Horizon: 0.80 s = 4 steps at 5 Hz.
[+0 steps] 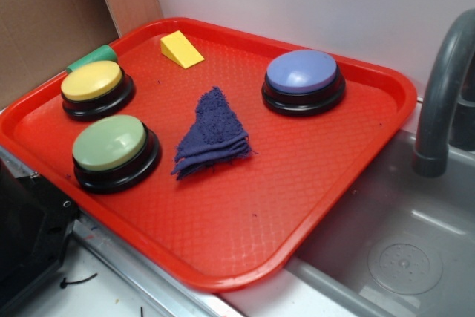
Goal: Push the yellow button.
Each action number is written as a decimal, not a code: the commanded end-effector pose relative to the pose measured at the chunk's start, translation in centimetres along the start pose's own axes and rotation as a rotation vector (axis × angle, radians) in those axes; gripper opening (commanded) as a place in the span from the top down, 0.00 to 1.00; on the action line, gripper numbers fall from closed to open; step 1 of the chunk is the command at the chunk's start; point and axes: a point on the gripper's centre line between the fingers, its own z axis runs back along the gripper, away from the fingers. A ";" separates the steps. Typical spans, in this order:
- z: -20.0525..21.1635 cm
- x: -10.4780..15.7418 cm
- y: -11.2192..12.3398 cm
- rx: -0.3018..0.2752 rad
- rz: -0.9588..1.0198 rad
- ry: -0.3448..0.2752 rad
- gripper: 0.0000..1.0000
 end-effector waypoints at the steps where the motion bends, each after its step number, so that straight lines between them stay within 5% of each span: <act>1: -5.6 1.2 5.5 0.063 0.229 -0.120 0.00; 4: -13.2 2.2 6.3 0.069 0.163 -0.003 0.00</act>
